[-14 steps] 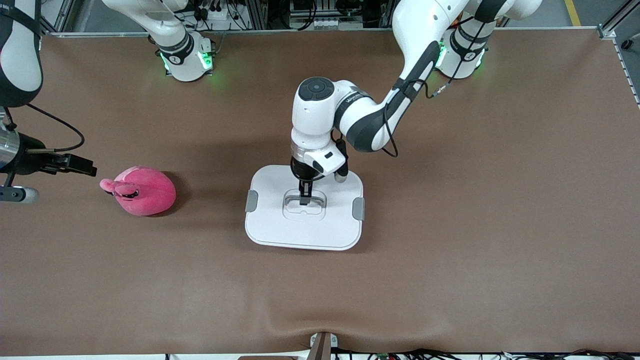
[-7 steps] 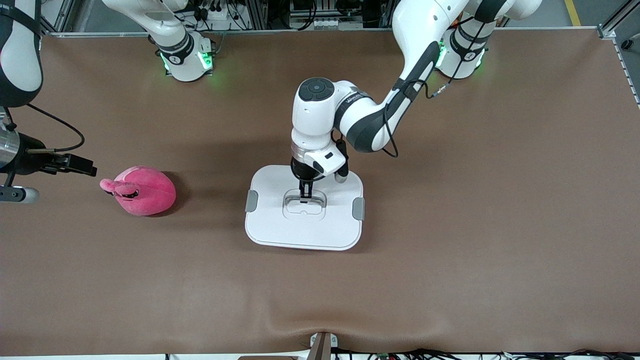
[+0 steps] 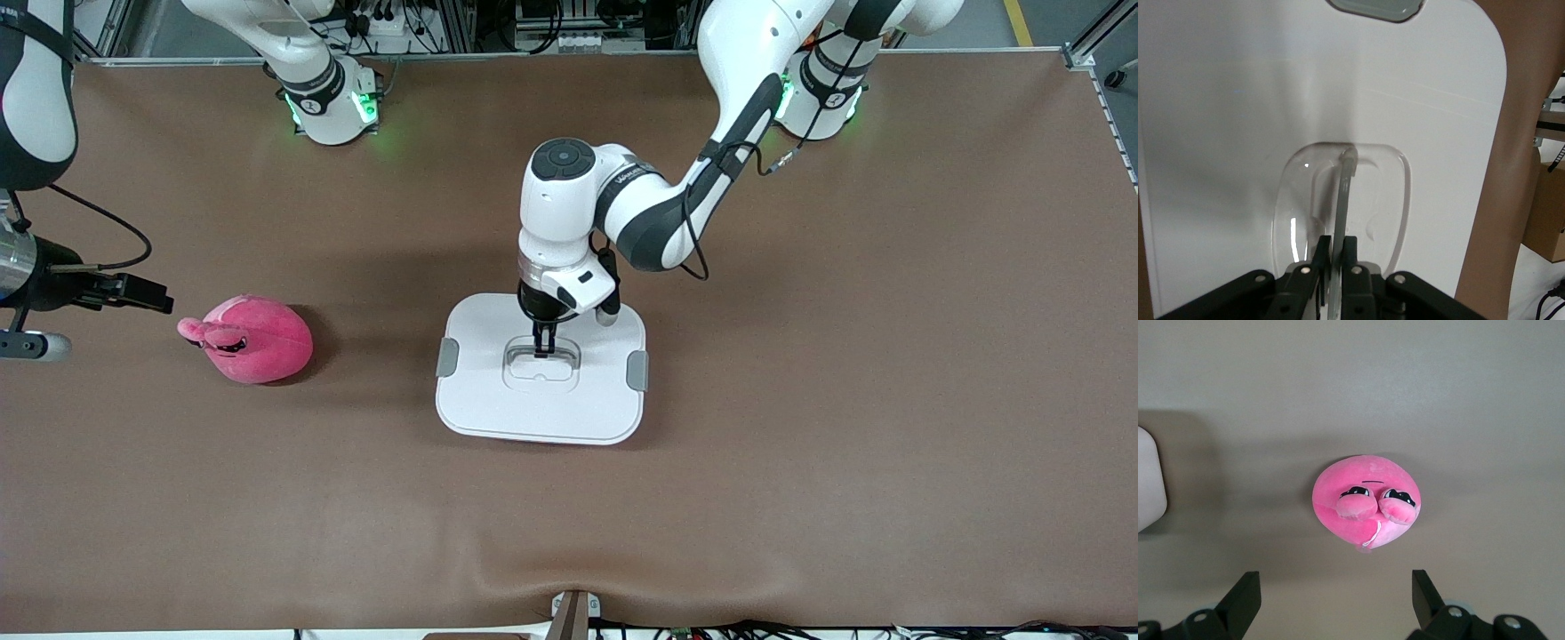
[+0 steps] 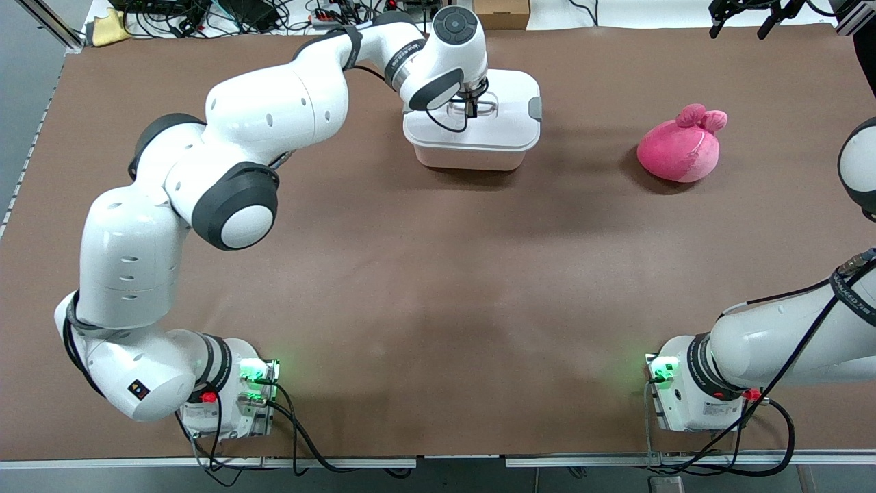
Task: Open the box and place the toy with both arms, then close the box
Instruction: 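Reach the right gripper to the pink plush while the left gripper holds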
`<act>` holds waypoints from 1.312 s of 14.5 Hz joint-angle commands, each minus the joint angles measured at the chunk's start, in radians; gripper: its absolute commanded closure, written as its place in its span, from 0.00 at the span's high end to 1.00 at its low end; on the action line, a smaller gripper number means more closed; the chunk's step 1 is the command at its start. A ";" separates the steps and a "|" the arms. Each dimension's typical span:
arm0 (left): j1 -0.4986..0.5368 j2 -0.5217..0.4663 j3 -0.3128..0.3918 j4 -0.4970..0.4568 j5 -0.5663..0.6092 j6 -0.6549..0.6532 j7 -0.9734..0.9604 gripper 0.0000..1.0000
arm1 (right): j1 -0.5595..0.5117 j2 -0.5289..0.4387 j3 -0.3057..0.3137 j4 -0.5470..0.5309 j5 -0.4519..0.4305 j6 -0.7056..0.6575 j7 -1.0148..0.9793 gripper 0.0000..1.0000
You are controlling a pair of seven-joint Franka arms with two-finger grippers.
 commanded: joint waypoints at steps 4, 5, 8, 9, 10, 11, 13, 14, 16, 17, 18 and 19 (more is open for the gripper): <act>-0.014 0.014 0.016 0.025 0.023 0.008 -0.017 0.03 | -0.008 0.018 0.005 0.027 -0.008 -0.010 0.001 1.00; -0.014 0.014 0.016 0.025 0.023 0.008 -0.017 0.02 | -0.008 0.018 0.005 0.027 -0.008 -0.010 0.001 1.00; -0.014 0.014 0.016 0.025 0.023 0.014 -0.015 0.01 | -0.008 0.018 0.005 0.027 -0.008 -0.010 0.001 1.00; -0.014 0.014 0.016 0.025 0.025 0.014 -0.009 0.01 | -0.007 0.019 0.005 0.027 -0.008 -0.010 0.003 1.00; -0.014 0.014 0.016 0.025 0.025 0.014 -0.007 0.00 | -0.005 0.019 0.005 0.027 -0.008 -0.010 0.001 1.00; -0.015 0.013 0.016 0.024 0.027 0.014 -0.006 0.00 | -0.004 0.019 0.005 0.027 -0.008 -0.010 0.001 1.00; -0.015 0.008 0.016 0.022 0.027 0.014 -0.006 0.00 | -0.004 0.019 0.005 0.027 -0.008 -0.010 0.001 1.00; -0.015 0.006 0.016 0.021 0.031 0.014 -0.004 0.00 | -0.008 0.019 0.005 0.027 -0.009 -0.010 0.001 1.00; -0.017 0.000 0.016 0.019 0.040 0.014 0.002 0.00 | -0.013 0.027 0.005 0.029 -0.011 -0.004 0.001 1.00; -0.017 -0.003 0.014 0.019 0.045 0.014 0.006 0.00 | -0.013 0.033 0.005 0.030 -0.011 -0.001 0.001 1.00; -0.015 -0.012 0.014 0.018 0.045 0.014 0.019 0.00 | -0.008 0.042 0.005 0.031 -0.010 -0.001 0.001 1.00; -0.015 -0.013 0.013 0.016 0.045 0.012 0.031 0.00 | 0.002 0.050 0.007 0.031 -0.009 -0.001 0.001 1.00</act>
